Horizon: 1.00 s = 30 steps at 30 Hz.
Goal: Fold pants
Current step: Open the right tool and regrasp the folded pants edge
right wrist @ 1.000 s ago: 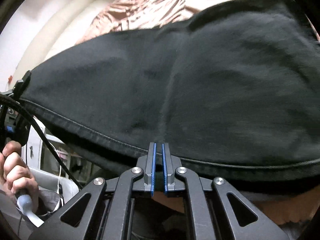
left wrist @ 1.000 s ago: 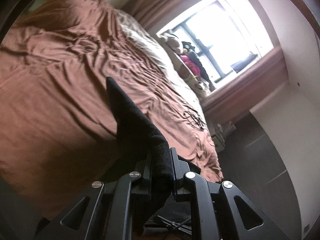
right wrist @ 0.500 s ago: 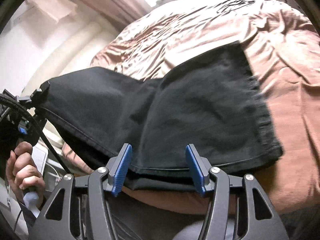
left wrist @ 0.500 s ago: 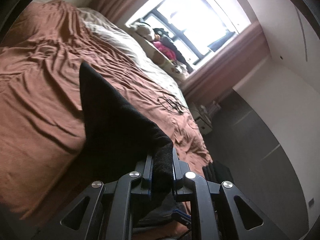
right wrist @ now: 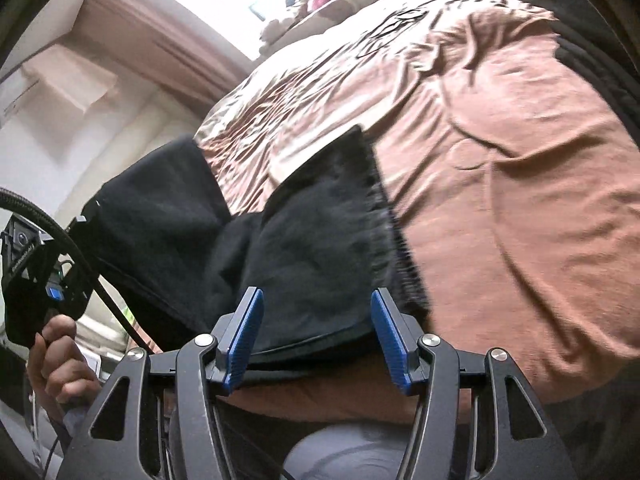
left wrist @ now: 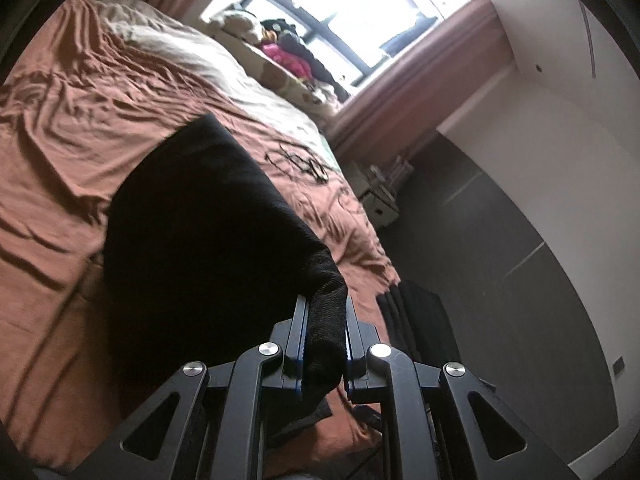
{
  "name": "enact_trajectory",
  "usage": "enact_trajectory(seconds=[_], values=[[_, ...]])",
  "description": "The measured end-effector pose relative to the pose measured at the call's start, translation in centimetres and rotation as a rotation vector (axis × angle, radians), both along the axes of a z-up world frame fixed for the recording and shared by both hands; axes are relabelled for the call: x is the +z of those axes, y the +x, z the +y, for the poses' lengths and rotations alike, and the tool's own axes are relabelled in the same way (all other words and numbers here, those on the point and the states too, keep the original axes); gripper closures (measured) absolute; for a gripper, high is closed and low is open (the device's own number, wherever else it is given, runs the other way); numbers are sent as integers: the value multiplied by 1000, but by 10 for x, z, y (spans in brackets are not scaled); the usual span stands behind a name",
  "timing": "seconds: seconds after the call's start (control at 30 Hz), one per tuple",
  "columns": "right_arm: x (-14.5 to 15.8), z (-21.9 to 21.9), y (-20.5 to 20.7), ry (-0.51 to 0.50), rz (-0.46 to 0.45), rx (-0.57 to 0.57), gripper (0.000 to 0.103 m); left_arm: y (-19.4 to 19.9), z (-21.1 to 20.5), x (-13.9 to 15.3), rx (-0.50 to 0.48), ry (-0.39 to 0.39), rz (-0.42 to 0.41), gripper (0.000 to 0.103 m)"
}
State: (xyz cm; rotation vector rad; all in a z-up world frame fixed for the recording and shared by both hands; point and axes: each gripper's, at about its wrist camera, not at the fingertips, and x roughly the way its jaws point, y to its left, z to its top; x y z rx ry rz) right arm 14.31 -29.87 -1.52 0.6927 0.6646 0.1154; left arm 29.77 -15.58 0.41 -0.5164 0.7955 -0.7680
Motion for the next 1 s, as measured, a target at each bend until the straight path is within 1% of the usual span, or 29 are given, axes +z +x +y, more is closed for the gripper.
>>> enact_trajectory(seconds=[0.07,0.17,0.27,0.37,0.43,0.57,0.63,0.7,0.77,0.87,1.0], values=[[-4,-8,-7,5,7,-18,49,2,-17,-9,-29,7,19,89],[-6,-18,-10,13,21,-43,49,5,-50,-31,-83,20,62,89],[-10,-28,-17,24,38,-71,49,4,-82,-60,-139,69,124,89],[-13,-35,-19,39,42,-79,49,-3,-96,-78,-183,99,155,89],[-12,-37,-19,54,37,-75,49,-7,-100,-84,-207,122,173,89],[-10,-35,-12,80,17,-49,49,-8,-95,-89,-224,124,225,82],[-12,-34,-3,90,7,-30,49,-9,-88,-88,-228,112,235,63],[-13,-30,7,103,-3,-8,49,-12,-79,-81,-200,126,206,54],[-14,-27,18,107,-1,12,49,-9,-68,-77,-173,139,186,54],[-20,-24,36,113,16,36,49,-5,-50,-78,-140,144,192,54],[-27,-22,58,100,43,44,49,4,-22,-82,-74,172,194,54]])
